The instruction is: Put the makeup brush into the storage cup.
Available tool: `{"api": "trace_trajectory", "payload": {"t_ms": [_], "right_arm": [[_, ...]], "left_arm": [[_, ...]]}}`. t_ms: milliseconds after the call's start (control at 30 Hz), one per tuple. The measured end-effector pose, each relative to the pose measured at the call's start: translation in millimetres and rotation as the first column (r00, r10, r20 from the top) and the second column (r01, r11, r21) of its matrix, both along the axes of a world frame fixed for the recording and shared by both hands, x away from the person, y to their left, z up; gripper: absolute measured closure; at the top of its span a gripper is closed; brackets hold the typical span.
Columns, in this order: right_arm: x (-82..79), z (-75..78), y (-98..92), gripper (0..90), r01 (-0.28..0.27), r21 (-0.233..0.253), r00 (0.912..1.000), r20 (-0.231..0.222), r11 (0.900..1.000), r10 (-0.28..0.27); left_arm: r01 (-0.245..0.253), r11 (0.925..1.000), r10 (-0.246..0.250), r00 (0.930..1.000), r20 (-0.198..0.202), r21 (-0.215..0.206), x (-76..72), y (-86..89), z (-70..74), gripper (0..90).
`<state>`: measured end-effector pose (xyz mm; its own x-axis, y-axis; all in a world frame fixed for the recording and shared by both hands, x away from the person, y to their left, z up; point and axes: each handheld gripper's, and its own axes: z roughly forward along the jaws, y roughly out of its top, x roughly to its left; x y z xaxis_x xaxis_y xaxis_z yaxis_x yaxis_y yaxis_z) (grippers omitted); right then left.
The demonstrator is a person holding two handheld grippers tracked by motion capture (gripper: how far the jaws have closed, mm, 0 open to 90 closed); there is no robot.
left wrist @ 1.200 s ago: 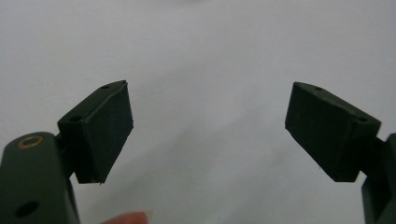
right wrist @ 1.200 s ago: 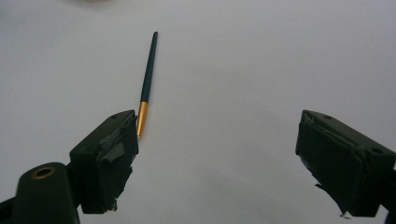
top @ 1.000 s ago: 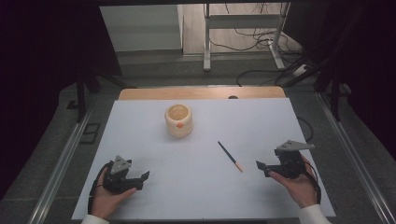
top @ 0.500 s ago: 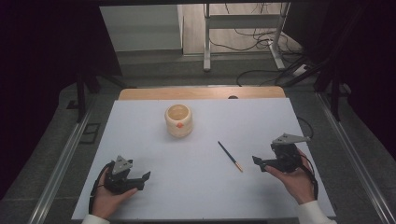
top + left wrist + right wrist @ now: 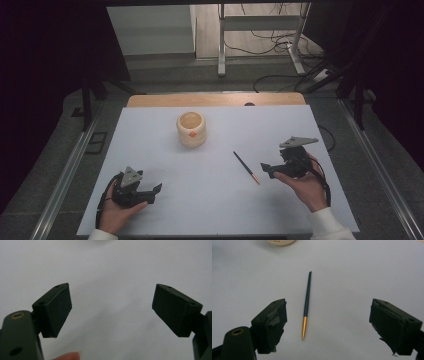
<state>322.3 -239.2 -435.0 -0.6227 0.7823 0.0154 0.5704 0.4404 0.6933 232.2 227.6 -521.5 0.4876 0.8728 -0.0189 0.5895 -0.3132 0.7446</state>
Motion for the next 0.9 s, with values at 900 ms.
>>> {"api": "trace_trajectory", "payload": {"t_ms": [900], "right_arm": [[15.8, 1.1, 41.6, 14.2, -0.029, -0.067, 0.9954, -0.093, 0.997, 0.023]], "left_arm": [[-0.01, 1.0, 0.01, 0.9999, -0.013, 0.0, 0.6, -0.6, -1.6, 15.7]]}}
